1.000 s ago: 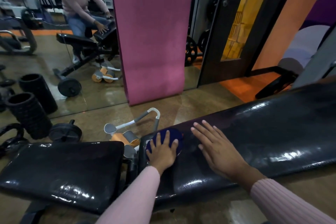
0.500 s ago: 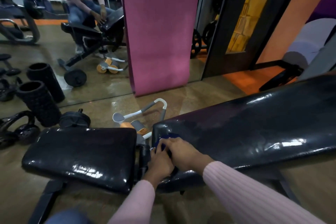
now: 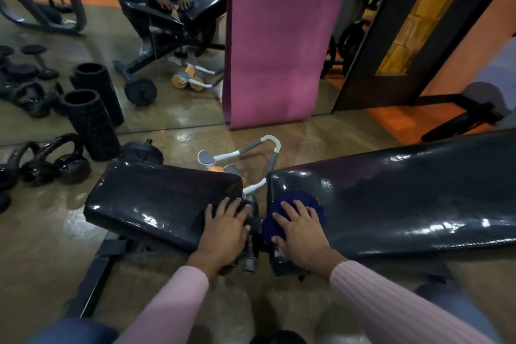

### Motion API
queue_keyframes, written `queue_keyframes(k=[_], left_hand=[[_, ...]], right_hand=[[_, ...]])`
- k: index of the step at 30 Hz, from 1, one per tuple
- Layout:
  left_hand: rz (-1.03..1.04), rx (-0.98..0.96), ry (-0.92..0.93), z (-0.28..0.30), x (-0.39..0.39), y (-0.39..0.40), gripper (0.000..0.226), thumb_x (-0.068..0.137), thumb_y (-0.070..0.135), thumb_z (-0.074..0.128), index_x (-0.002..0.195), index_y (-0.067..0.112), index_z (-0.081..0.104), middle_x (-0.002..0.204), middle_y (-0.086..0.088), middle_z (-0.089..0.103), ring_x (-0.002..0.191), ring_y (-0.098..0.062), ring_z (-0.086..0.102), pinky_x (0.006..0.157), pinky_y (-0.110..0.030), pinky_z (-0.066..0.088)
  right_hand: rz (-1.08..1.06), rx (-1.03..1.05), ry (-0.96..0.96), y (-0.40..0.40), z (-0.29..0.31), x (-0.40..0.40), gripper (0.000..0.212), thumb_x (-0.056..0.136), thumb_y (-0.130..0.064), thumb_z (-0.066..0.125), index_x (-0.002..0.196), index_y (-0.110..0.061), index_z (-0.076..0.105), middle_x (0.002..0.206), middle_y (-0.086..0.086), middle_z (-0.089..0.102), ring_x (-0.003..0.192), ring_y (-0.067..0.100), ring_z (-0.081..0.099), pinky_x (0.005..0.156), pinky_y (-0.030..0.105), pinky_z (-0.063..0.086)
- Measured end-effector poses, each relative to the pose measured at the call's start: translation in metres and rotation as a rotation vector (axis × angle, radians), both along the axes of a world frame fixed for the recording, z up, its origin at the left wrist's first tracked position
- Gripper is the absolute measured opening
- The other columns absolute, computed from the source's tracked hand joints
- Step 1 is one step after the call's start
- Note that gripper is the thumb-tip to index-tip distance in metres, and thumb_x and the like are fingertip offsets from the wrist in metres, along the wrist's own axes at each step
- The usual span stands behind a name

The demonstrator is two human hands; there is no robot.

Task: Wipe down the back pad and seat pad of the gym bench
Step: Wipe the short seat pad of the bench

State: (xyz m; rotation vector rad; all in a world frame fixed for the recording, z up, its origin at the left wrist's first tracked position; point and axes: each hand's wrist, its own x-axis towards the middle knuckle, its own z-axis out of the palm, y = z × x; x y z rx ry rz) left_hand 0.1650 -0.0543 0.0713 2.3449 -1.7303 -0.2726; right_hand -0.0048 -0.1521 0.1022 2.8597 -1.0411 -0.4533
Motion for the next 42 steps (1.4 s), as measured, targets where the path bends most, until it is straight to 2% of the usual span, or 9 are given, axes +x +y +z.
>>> queue_keyframes(k=[6,11,14,16,19,21,25,32,42], left_hand=[[0.068,-0.139,-0.14,0.024,0.072,0.023,0.045,0.097,0.039,0.039,0.14,0.028,0.044,0.152,0.002,0.034,0.142,-0.022,0.021,0.113,-0.054,0.009],[0.274,-0.321,-0.125,0.049,0.145,0.033,0.042,0.096,0.039,0.038,0.129,0.019,0.057,0.139,-0.006,0.051,0.131,-0.027,0.04,0.11,-0.053,0.02],[0.335,-0.192,-0.193,0.047,0.169,0.044,0.054,0.099,0.049,0.025,0.144,0.022,0.038,0.156,-0.004,0.025,0.145,-0.023,0.014,0.114,-0.053,0.005],[0.33,-0.173,-0.227,0.042,0.177,0.049,0.057,0.099,0.05,0.02,0.147,0.021,0.031,0.158,-0.002,0.017,0.146,-0.02,0.005,0.114,-0.052,-0.001],[0.32,-0.157,-0.251,0.035,0.19,0.054,0.058,0.1,0.046,0.014,0.147,0.018,0.032,0.158,-0.003,0.019,0.146,-0.02,0.007,0.115,-0.05,0.003],[0.308,-0.095,-0.247,0.025,0.201,0.058,0.058,0.101,0.044,0.013,0.149,0.015,0.026,0.158,-0.004,0.014,0.147,-0.02,0.003,0.116,-0.046,0.001],[0.271,-0.119,-0.213,0.006,0.215,0.067,0.068,0.095,0.047,0.004,0.148,0.012,0.028,0.156,-0.004,0.022,0.145,-0.019,0.012,0.117,-0.039,0.007],[0.263,-0.206,-0.134,0.003,0.218,0.066,0.071,0.094,0.044,0.007,0.141,0.0,0.037,0.151,-0.011,0.032,0.142,-0.022,0.025,0.116,-0.037,0.016],[0.288,-0.191,-0.169,0.003,0.215,0.064,0.06,0.098,0.036,0.017,0.139,-0.001,0.04,0.149,-0.013,0.036,0.14,-0.025,0.029,0.116,-0.038,0.02]], right_hand=[[-0.108,0.026,-0.242,0.016,-0.018,0.033,0.032,0.1,-0.033,0.037,0.123,-0.023,0.058,0.14,0.0,0.048,0.136,0.027,0.033,0.109,0.042,0.028],[-0.4,0.311,-0.832,0.049,-0.026,0.072,0.018,0.099,-0.027,0.045,0.1,-0.022,0.062,0.086,-0.002,0.066,0.082,0.017,0.062,0.072,0.031,0.043],[-0.433,0.358,-1.08,0.07,-0.031,0.095,0.018,0.098,-0.029,0.046,0.106,-0.031,0.062,0.092,-0.006,0.07,0.086,0.013,0.065,0.076,0.033,0.049],[-0.414,0.429,-1.144,0.086,-0.04,0.109,0.023,0.097,-0.029,0.05,0.116,-0.033,0.062,0.112,-0.01,0.067,0.106,0.007,0.061,0.092,0.032,0.048],[-0.193,0.456,-0.949,0.106,-0.066,0.121,0.031,0.095,-0.038,0.049,0.126,-0.041,0.053,0.145,-0.022,0.038,0.139,-0.002,0.027,0.113,0.025,0.028],[-0.131,0.451,-0.81,0.11,-0.077,0.121,0.037,0.094,-0.039,0.048,0.131,-0.045,0.042,0.151,-0.03,0.016,0.143,-0.005,0.008,0.117,0.023,0.015],[-0.146,0.373,-0.711,0.108,-0.074,0.11,0.052,0.09,-0.055,0.043,0.139,-0.042,0.031,0.148,-0.03,0.015,0.14,-0.005,0.01,0.116,0.025,0.015],[-0.253,0.32,-0.585,0.109,-0.073,0.129,0.069,0.073,-0.07,-0.02,0.139,-0.052,-0.019,0.15,-0.022,-0.031,0.142,0.007,-0.027,0.115,0.03,-0.011],[-0.169,0.409,-0.525,0.07,-0.08,0.124,0.06,0.088,-0.065,-0.004,0.144,-0.048,-0.016,0.157,-0.017,-0.023,0.142,0.008,-0.026,0.12,0.039,-0.007]])
